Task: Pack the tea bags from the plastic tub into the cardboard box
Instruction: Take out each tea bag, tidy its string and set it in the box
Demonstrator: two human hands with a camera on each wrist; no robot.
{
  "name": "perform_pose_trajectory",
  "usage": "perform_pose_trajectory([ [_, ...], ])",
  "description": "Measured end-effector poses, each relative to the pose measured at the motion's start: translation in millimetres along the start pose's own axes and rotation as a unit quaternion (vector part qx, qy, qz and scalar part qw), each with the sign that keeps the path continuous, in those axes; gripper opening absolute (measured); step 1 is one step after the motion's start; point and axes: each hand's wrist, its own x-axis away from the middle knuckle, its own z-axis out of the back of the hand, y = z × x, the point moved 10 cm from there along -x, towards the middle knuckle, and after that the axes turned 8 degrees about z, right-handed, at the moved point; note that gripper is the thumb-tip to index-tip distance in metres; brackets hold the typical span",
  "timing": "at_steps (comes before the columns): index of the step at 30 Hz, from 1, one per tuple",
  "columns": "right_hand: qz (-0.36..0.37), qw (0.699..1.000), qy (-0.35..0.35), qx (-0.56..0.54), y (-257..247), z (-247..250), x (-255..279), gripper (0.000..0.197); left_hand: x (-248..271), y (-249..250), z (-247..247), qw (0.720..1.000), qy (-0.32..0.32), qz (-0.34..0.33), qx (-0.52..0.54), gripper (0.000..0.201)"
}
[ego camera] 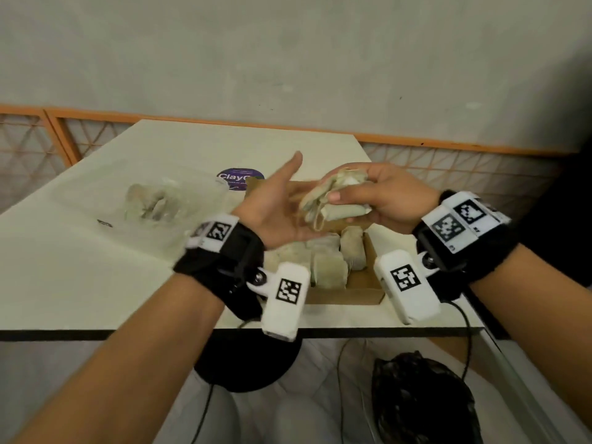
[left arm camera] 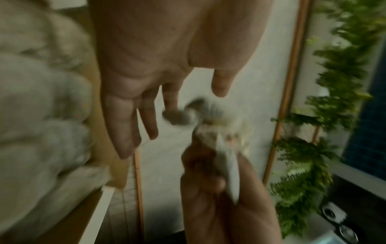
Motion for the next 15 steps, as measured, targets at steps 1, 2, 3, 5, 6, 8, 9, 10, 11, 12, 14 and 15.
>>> perform_pose_trajectory([
  [1, 0.001, 1.0, -0.014, 0.011, 2, -9, -5, 0.019, -4, -15, -9, 0.998, -0.046, 0.027, 0.027, 0.07],
  [2, 0.003, 0.999, -0.026, 0.045, 6, -16, -11, 0.021, -6, -26, -15, 0.994, -0.081, 0.042, 0.059, 0.071],
  [3, 0.008, 0.994, -0.034, 0.099, 10, -20, -16, 0.022, -5, -33, -18, 0.989, -0.102, 0.047, 0.096, 0.068],
  [5, 0.014, 0.975, -0.042, 0.216, 20, -25, -23, 0.027, -5, -40, -11, 0.977, -0.101, 0.043, 0.185, 0.061],
  [6, 0.012, 0.968, -0.041, 0.246, 26, -25, -25, 0.031, -5, -42, -4, 0.971, -0.087, 0.039, 0.221, 0.057],
  [8, 0.003, 0.969, -0.038, 0.244, 39, -27, -26, 0.038, -4, -45, 14, 0.965, -0.045, 0.026, 0.255, 0.046],
  [9, 0.002, 0.97, -0.034, 0.241, 43, -27, -25, 0.04, -3, -46, 22, 0.965, -0.021, 0.018, 0.261, 0.041],
  [10, 0.004, 0.969, -0.024, 0.245, 43, -25, -24, 0.043, -2, -47, 28, 0.964, -0.001, 0.012, 0.266, 0.036],
  [11, 0.008, 0.968, -0.009, 0.251, 42, -21, -21, 0.045, -1, -48, 33, 0.962, 0.013, 0.008, 0.274, 0.031],
  [12, 0.009, 0.968, 0.011, 0.249, 41, -15, -18, 0.047, 0, -48, 36, 0.958, 0.025, 0.003, 0.285, 0.024],
  [14, 0.015, 0.975, 0.067, 0.209, 40, 4, -8, 0.043, 2, -48, 43, 0.949, 0.026, -0.006, 0.313, 0.017],
  [15, 0.022, 0.979, 0.102, 0.173, 41, 17, -1, 0.036, 3, -46, 43, 0.943, 0.008, -0.01, 0.332, 0.018],
])
